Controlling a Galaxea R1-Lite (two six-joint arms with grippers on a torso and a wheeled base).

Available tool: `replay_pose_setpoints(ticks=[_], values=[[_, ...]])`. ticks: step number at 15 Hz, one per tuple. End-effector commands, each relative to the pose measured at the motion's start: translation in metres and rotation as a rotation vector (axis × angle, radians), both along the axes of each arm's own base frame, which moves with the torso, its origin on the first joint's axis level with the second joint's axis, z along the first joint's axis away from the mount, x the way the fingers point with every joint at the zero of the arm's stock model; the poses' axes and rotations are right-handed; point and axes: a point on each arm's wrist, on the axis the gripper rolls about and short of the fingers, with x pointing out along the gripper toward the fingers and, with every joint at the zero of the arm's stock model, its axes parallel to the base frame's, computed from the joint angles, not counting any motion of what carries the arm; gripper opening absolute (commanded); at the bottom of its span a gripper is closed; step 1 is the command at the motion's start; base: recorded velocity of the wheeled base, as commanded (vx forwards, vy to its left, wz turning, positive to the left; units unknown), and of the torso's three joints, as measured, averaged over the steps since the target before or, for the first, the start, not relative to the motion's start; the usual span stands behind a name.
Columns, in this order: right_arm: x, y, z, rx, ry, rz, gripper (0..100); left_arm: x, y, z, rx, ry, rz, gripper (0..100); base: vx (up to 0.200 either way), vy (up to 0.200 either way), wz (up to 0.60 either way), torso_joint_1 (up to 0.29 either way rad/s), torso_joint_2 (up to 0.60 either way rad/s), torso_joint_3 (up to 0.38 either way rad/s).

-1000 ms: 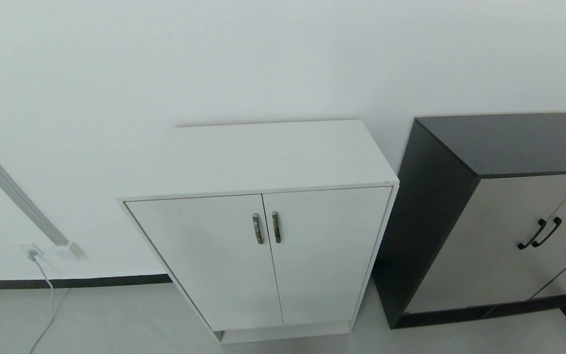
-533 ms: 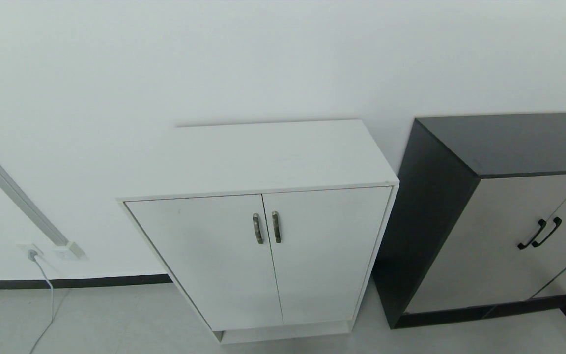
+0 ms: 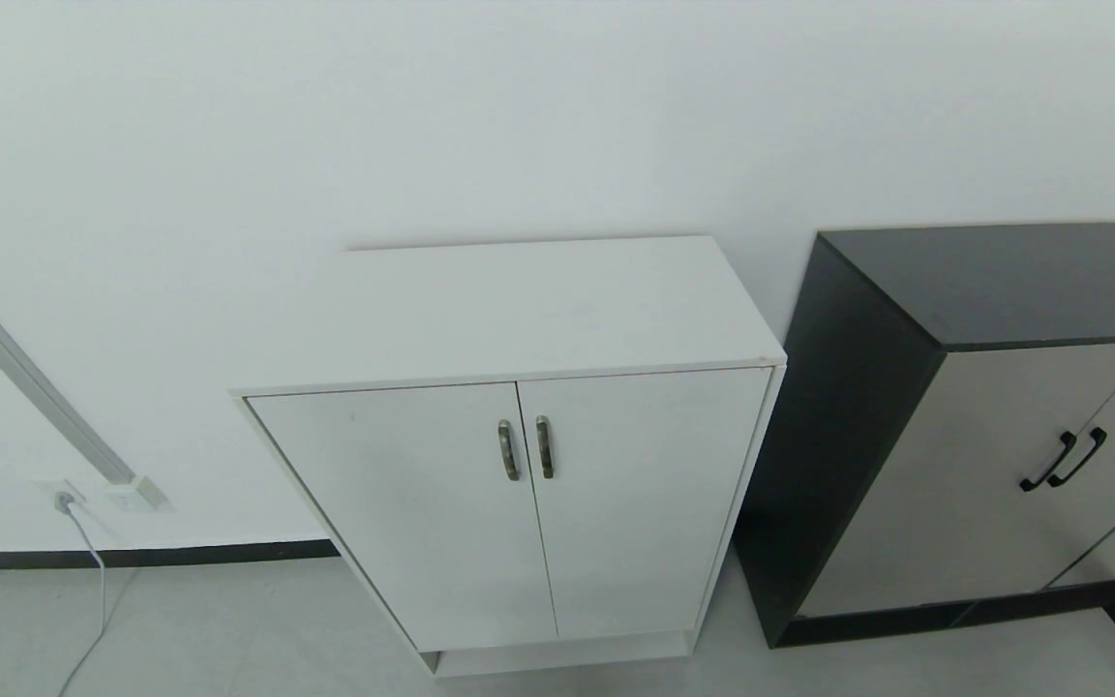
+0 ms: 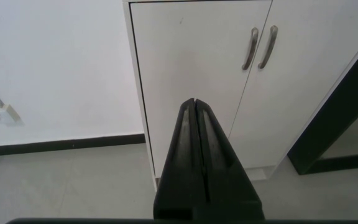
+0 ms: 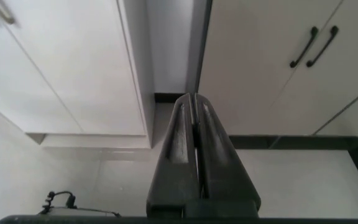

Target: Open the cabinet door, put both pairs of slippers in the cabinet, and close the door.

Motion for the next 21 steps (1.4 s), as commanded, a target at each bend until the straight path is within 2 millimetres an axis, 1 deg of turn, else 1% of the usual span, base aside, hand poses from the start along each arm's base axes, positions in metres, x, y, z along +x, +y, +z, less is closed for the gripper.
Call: replay_pose_setpoints(ticks=[1,3,6,8,11,13,14,17,21], values=[[-0.001,0.000,0.000,0.000,-0.010,-0.019,0,0.000,0.000,0.000,0.000,-0.001,0.000,0,0.000,0.000,0.00,0.000,0.00,0.000],[-0.004,0.001,-0.001,0.012,-0.047,-0.040,0,0.000,0.000,0.000,0.000,-0.001,0.000,0,0.000,0.000,0.00,0.000,0.00,0.000],[-0.004,0.000,-0.001,0.069,-0.054,-0.057,0,0.000,0.000,0.000,0.000,-0.001,0.000,0,0.000,0.000,0.00,0.000,0.00,0.000],[-0.004,0.000,-0.001,0.069,-0.055,-0.057,0,0.000,0.000,0.000,0.000,-0.001,0.000,0,0.000,0.000,0.00,0.000,0.00,0.000],[-0.007,-0.001,-0.002,0.076,-0.090,0.029,0,0.000,0.000,0.000,0.000,-0.001,0.000,0,0.000,0.000,0.00,0.000,0.00,0.000],[-0.008,-0.001,-0.002,0.074,-0.095,0.025,0,0.000,0.000,0.000,0.000,0.001,0.000,0,0.000,0.000,0.00,0.000,0.00,0.000],[-0.011,-0.001,-0.003,0.074,-0.139,0.008,0,0.000,0.000,0.000,-0.002,-0.001,0.002,0,0.000,0.000,0.00,0.000,0.00,0.000],[-0.011,-0.001,-0.002,0.103,-0.140,-0.011,0,0.000,0.000,0.000,-0.002,-0.001,0.003,0,0.000,0.000,0.00,0.000,0.00,0.000],[-0.011,-0.001,-0.002,0.102,-0.140,-0.011,0,0.000,0.000,0.000,-0.002,-0.001,0.003,0,0.000,0.000,0.00,0.000,0.00,0.000]])
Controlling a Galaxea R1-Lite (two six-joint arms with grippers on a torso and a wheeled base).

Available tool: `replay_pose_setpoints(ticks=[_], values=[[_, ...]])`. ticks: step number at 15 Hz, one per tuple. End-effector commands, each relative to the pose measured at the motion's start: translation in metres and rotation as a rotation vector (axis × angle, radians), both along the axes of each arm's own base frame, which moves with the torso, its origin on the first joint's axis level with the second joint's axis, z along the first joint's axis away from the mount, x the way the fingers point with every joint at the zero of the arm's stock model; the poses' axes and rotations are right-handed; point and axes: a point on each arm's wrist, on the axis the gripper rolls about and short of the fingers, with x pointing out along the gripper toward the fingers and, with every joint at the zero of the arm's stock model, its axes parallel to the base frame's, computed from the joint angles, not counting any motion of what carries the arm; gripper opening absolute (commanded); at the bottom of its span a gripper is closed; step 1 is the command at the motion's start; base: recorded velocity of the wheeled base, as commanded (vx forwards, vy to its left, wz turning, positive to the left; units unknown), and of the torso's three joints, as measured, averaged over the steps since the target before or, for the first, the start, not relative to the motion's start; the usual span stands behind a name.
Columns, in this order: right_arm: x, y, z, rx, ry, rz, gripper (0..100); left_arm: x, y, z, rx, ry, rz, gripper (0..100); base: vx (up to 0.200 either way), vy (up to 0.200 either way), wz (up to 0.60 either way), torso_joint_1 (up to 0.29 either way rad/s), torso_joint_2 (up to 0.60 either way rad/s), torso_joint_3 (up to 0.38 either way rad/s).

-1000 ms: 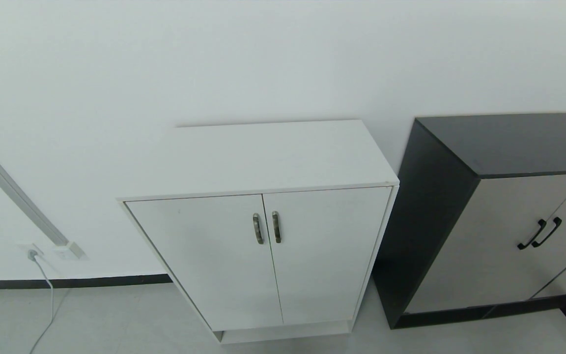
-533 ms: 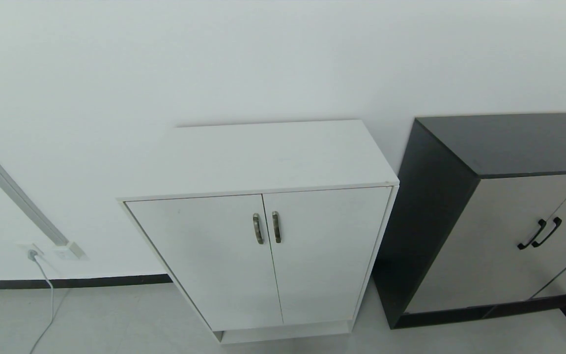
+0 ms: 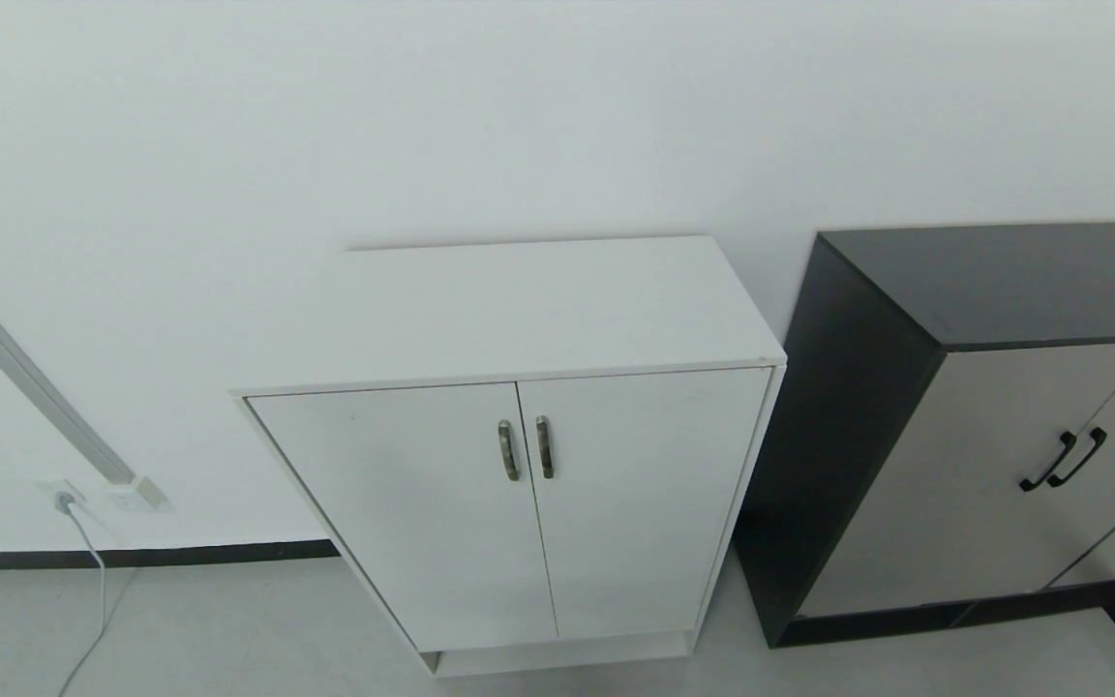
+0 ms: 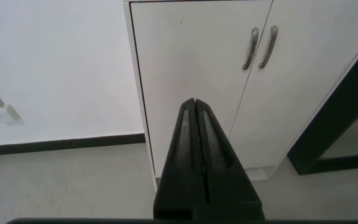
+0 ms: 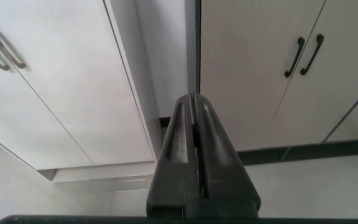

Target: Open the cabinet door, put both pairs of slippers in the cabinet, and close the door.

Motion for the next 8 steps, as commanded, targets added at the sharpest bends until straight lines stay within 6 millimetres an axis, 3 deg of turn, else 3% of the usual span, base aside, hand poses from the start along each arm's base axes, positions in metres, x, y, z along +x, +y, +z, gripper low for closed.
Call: replay_pose_setpoints(ticks=[1,8], values=[[-0.0001,0.0000,-0.0001,-0.002,-0.002,0.001,0,-0.0001,0.0000,0.0004,0.000,-0.002,0.000,0,0.000,0.000,0.00,0.000,0.00,0.000],[-0.0001,0.0001,-0.0002,-0.029,-0.001,0.007,0,0.0000,0.0000,0.0000,0.000,-0.001,0.000,0,0.000,0.000,0.00,0.000,0.00,0.000]])
